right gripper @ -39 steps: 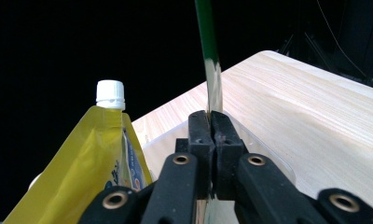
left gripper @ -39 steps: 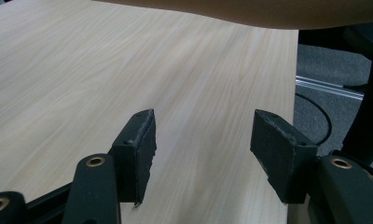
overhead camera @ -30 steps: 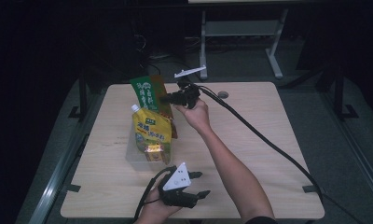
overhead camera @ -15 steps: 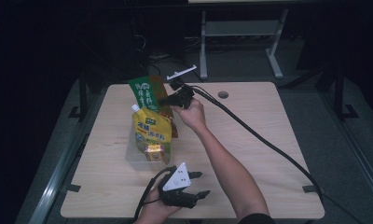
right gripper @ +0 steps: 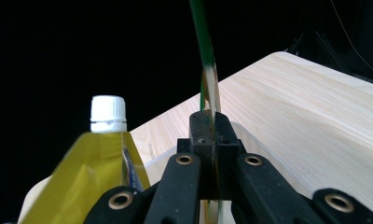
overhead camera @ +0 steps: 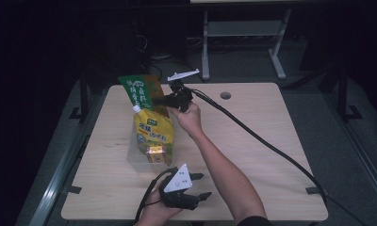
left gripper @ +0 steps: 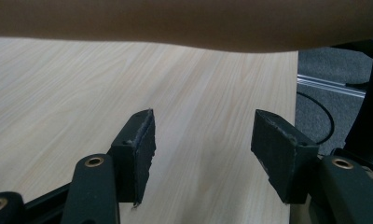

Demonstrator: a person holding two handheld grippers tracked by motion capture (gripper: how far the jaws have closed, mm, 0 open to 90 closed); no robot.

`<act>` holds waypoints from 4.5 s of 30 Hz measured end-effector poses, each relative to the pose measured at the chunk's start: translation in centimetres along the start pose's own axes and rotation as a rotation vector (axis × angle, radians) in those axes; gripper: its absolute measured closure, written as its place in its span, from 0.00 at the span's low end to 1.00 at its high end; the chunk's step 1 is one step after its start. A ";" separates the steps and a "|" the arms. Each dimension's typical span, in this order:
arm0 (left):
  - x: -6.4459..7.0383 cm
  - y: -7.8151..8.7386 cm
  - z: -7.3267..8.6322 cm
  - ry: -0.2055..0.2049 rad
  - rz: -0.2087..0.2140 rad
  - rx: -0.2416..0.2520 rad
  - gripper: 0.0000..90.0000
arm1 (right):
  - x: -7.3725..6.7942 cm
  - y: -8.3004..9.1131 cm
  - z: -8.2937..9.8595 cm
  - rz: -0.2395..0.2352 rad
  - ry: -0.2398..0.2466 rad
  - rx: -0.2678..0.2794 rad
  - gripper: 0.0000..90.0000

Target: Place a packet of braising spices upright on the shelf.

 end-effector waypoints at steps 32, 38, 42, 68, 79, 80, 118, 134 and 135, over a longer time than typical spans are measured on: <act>-0.2 0.5 0.0 -0.018 -0.018 -0.004 0.43 | 0.6 1.5 4.0 0.026 0.006 -0.027 1.00; -0.2 0.7 0.0 -0.018 -0.022 0.000 0.43 | 0.9 2.0 4.2 0.047 -0.005 -0.032 1.00; -0.2 0.6 0.0 -0.010 -0.022 0.000 0.43 | 0.8 2.3 4.3 0.053 0.005 -0.039 1.00; -0.8 -0.5 0.1 0.006 -0.048 -0.010 0.35 | 2.7 7.2 5.3 0.099 -0.040 -0.046 0.69; -1.2 -0.7 0.0 0.013 -0.056 -0.004 0.35 | 3.4 11.2 6.1 0.155 -0.030 -0.068 0.64; -1.2 -0.7 0.0 0.014 -0.055 -0.006 0.35 | 3.5 11.5 6.2 0.156 -0.029 -0.070 0.64; -2.8 -0.7 0.0 0.061 -0.089 0.000 0.32 | 4.3 19.0 9.3 0.222 -0.051 -0.107 0.52; -3.2 -0.6 0.3 0.060 -0.107 -0.018 0.30 | 4.3 21.6 11.5 0.229 -0.082 -0.114 0.48; -3.3 -0.6 0.3 0.058 -0.111 -0.018 0.30 | 4.2 21.8 11.7 0.231 -0.085 -0.115 0.48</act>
Point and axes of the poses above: each handheld gripper's, and its own axes: y roughly backward along the jaws, z roughly out of its underside, x roughly to its right, the point moved 10 cm from there along -y, roughly forward along the jaws, and after that the axes turned 5 degrees about y, right-handed, at the moved point
